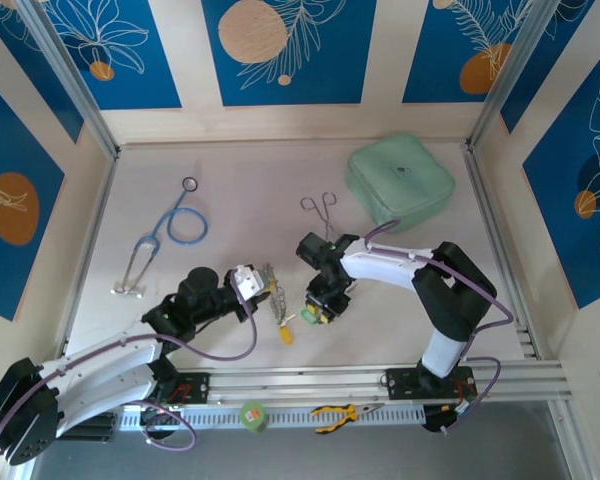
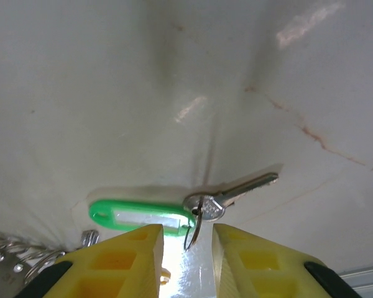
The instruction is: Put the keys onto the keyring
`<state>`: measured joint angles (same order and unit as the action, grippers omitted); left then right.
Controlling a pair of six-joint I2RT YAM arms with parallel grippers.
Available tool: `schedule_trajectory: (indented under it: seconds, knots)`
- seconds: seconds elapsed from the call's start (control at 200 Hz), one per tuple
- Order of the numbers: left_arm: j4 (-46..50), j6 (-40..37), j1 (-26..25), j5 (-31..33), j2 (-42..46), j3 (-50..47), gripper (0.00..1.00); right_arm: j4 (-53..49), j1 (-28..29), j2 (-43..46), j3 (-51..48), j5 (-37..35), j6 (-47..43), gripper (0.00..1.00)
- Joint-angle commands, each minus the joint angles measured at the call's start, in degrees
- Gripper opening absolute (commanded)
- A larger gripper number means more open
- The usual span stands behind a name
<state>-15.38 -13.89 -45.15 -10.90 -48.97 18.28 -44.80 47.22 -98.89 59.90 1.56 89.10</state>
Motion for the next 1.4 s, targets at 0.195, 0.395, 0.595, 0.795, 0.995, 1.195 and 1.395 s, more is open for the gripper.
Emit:
schedule_trajectory:
  seconds: [0.195,0.395,0.595,0.795,0.995,1.195,1.395]
  knots:
    - [-0.4,-1.3,-0.9,-1.4,0.1,1.3,0.00,-0.2,0.1,-2.1,-0.9,1.3,1.5,0.25]
    - [-0.3,-1.6,-0.9,-1.6,0.2,1.2,0.00,-0.1,0.2,-2.4,-0.8,1.4,1.5,0.15]
    - [-0.4,-1.7,-1.0,-1.6,0.2,1.2,0.00,-0.1,0.4,-2.5,-0.8,1.6,1.4,0.09]
    - [0.2,-1.7,-0.9,-1.1,0.5,1.3,0.00,0.7,0.5,1.5,-1.5,-1.0,-1.1,0.00]
    - [-0.8,2.3,-1.0,-0.9,1.0,0.7,0.00,13.5,1.6,17.1,-4.0,-9.9,-31.4,0.00]
    - [0.3,7.3,-0.9,-1.5,0.7,1.3,0.00,29.3,-2.2,27.6,-10.2,6.8,-60.7,0.00]
    - [1.3,11.2,-0.9,-2.6,1.3,2.0,0.00,32.5,-6.1,31.9,-12.2,20.6,-72.4,0.00]
